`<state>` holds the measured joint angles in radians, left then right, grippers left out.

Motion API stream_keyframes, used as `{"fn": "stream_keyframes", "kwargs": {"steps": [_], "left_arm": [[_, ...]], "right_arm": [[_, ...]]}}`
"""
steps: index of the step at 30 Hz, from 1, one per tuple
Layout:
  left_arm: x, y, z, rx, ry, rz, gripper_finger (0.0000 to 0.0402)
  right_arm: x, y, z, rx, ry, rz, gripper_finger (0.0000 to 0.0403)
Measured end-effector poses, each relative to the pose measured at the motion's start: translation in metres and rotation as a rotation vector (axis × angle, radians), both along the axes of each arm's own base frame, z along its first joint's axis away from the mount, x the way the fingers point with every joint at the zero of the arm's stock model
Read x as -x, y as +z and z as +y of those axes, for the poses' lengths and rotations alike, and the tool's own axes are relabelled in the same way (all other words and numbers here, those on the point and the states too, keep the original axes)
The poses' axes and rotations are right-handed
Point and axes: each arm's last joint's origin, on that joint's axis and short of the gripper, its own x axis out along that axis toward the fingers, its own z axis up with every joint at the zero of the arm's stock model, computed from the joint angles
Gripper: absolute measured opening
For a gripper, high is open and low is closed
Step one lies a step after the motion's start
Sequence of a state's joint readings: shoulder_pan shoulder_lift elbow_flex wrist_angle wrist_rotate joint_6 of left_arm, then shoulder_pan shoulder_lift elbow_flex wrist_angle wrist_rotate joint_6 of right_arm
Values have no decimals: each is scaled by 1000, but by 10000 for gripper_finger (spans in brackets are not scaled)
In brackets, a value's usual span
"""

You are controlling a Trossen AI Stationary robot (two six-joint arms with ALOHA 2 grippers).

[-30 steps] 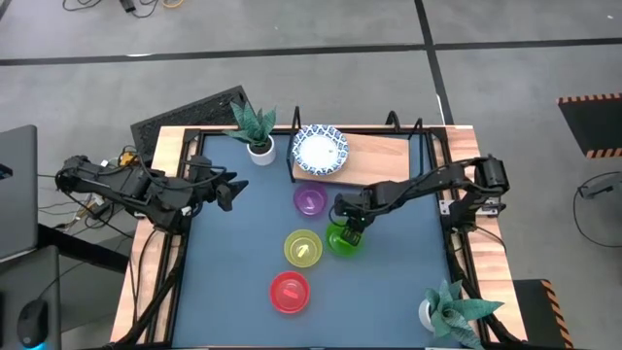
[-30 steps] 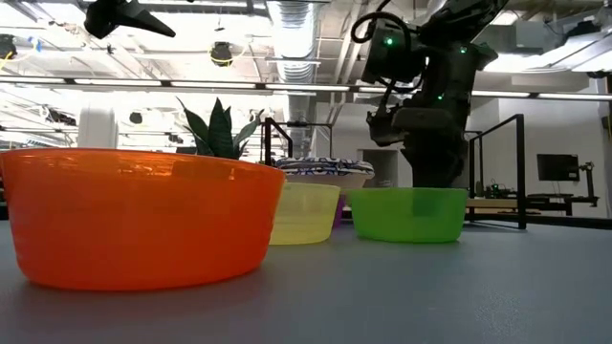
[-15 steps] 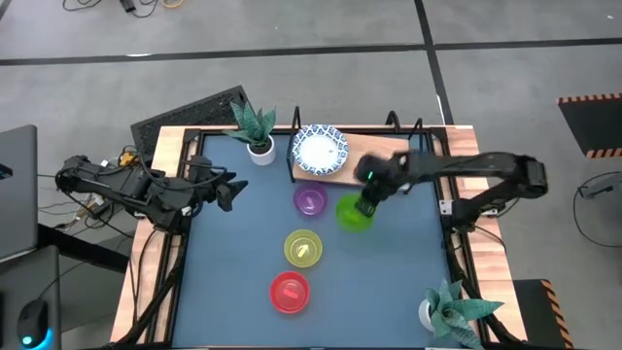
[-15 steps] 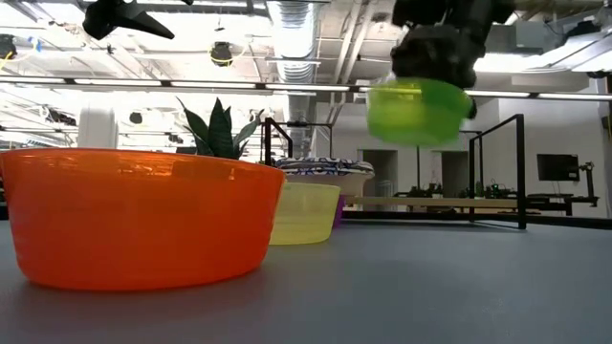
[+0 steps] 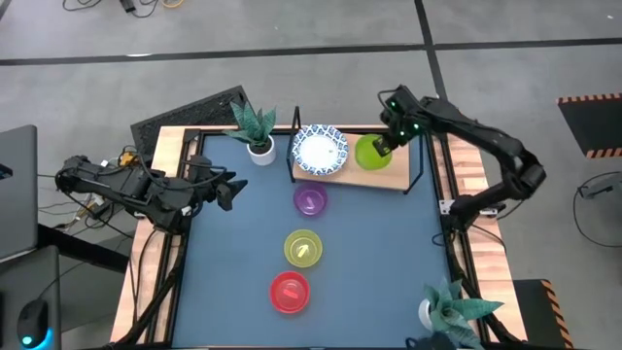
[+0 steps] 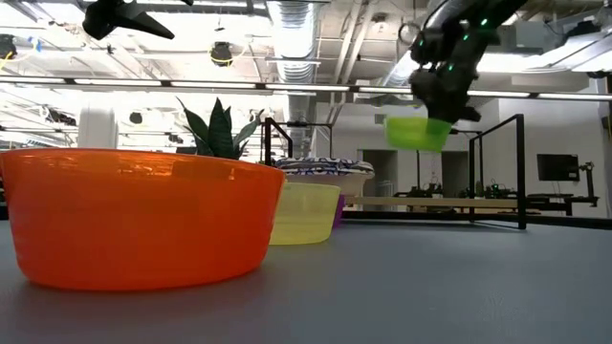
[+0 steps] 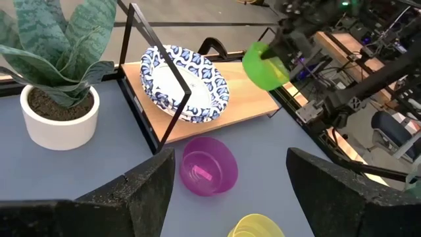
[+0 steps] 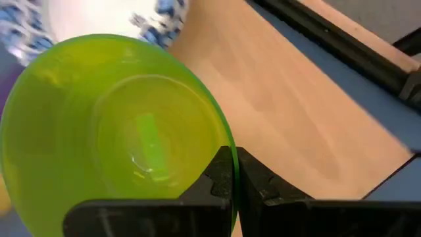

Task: Place and stack bowls onto a shelf
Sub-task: Put the green bowl on the shelf, then stack the purple bowl on top of the green bowl on the shelf

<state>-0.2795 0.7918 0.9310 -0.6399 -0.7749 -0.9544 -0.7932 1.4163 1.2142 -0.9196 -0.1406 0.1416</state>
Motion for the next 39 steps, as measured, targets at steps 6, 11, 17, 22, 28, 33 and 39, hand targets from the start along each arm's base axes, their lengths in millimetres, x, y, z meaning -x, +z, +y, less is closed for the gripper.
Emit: {"fn": "stream_keyframes", "kwargs": {"steps": [6, 11, 17, 22, 28, 33, 39], "left_arm": [[0, 0, 0, 1, 1, 0, 274], [0, 0, 0, 2, 1, 0, 274], [0, 0, 0, 3, 12, -5, 274], [0, 0, 1, 8, 31, -15, 274], [0, 0, 1, 9, 29, -14, 274], [1, 0, 1, 8, 29, -9, 274], [1, 0, 1, 8, 28, -9, 274]], "right_arm": [[-14, -17, -29, 50, 243, 131, 23], [-27, -38, -45, 7, 439, 236, 23], [-40, -57, -63, 1, 505, 298, 23], [-45, -58, -74, 23, 485, 318, 23], [-44, -58, -76, 47, 440, 374, 54], [-47, -58, -74, 45, 431, 375, 102], [-50, -53, -74, 57, 369, 376, 163]]}}
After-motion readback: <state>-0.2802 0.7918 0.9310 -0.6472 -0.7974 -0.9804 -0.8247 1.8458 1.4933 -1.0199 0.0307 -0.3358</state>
